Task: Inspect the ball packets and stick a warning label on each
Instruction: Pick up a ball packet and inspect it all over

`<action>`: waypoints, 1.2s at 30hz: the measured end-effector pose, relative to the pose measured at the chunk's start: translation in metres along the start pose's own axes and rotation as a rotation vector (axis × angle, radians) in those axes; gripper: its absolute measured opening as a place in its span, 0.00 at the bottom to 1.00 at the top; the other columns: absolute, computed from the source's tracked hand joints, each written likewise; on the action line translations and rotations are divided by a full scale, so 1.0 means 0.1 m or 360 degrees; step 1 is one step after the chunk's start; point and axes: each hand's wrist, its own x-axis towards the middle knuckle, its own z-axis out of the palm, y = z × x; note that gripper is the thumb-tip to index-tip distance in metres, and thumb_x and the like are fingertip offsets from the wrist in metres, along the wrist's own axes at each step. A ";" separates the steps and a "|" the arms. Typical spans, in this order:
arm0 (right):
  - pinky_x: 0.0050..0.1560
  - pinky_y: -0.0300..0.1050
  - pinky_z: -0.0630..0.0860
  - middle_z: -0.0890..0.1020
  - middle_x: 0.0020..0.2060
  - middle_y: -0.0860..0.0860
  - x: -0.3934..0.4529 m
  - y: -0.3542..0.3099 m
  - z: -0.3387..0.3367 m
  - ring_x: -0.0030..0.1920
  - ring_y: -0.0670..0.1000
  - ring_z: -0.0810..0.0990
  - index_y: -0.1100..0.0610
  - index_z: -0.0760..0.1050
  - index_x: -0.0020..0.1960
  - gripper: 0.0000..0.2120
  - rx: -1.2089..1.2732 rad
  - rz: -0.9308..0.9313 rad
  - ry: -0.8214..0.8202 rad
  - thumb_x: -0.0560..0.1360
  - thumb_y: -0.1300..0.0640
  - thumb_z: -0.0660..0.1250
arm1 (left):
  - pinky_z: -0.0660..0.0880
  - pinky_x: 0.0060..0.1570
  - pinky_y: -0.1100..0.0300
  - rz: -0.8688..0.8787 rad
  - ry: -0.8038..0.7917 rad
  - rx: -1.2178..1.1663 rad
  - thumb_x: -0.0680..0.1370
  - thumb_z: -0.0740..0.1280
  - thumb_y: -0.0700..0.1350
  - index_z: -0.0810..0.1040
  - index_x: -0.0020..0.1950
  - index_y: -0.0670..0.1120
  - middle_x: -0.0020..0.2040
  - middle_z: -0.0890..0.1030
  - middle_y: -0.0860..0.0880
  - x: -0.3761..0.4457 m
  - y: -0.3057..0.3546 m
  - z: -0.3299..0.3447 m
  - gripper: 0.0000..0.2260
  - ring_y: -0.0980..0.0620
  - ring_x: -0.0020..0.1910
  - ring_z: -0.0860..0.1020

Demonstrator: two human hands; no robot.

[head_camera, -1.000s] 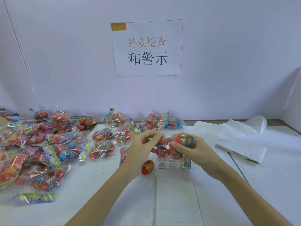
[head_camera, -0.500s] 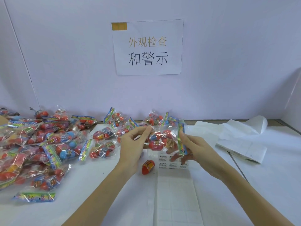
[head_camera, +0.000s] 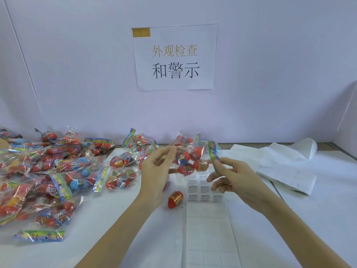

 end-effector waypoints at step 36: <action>0.46 0.41 0.84 0.89 0.50 0.55 -0.03 -0.03 0.08 0.46 0.55 0.88 0.57 0.84 0.57 0.11 0.0032 -0.0086 0.0140 0.79 0.51 0.72 | 0.81 0.40 0.59 -0.0322 -0.0267 -0.0059 0.82 0.68 0.38 0.83 0.51 0.40 0.45 0.86 0.45 0.09 -0.06 -0.03 0.04 0.51 0.40 0.83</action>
